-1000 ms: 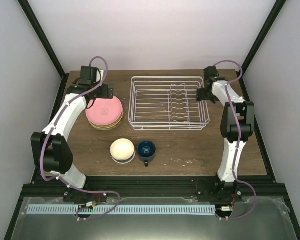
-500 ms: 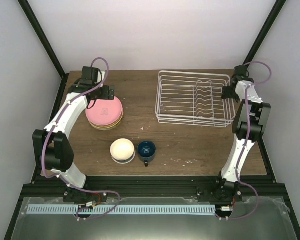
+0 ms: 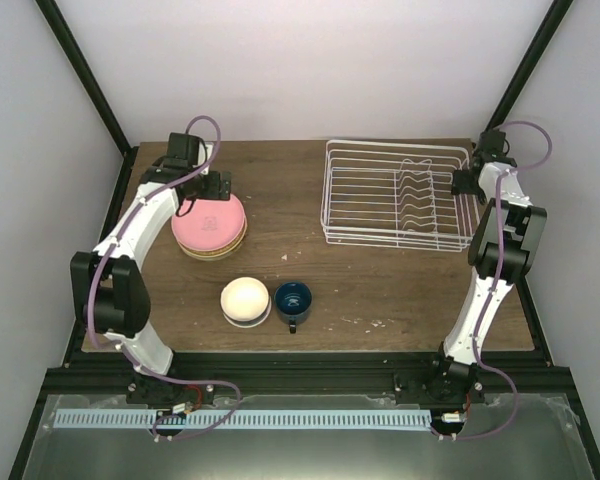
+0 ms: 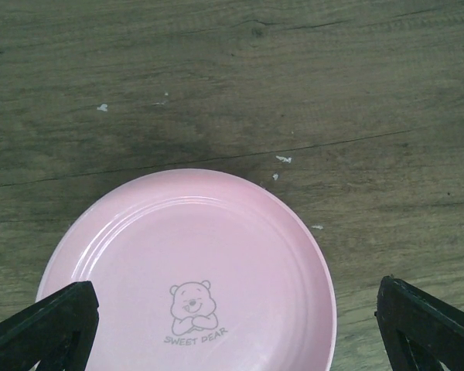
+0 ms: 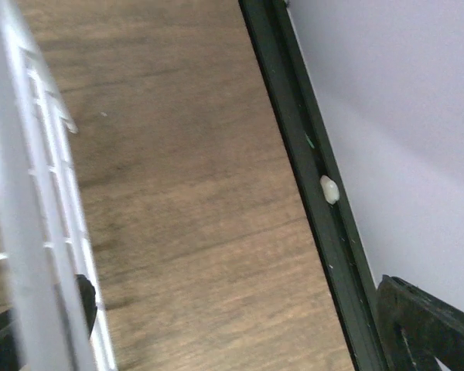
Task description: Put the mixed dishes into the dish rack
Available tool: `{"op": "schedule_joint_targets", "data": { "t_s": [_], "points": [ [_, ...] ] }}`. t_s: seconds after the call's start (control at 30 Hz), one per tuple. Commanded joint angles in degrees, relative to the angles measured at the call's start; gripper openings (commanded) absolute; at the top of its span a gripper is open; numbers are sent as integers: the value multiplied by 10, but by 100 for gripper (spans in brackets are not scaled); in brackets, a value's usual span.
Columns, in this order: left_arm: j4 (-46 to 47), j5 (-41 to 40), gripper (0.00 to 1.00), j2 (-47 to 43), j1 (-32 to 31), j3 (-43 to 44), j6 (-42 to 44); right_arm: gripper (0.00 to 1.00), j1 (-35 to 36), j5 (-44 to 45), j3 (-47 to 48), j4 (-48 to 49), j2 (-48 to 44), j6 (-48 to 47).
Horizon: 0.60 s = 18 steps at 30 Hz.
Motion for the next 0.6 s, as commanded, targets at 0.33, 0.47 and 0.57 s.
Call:
{"op": "schedule_joint_targets", "data": {
  "t_s": [0.33, 0.47, 0.57],
  "points": [
    [29, 39, 100, 22, 1, 25, -14, 100, 4, -165, -21, 82, -4, -34],
    [34, 42, 100, 20, 1, 16, -12, 100, 13, -178, -37, 88, -7, -44],
    [45, 57, 100, 24, -1, 14, -12, 100, 19, -187, -45, 90, -9, -46]
  ]
}}
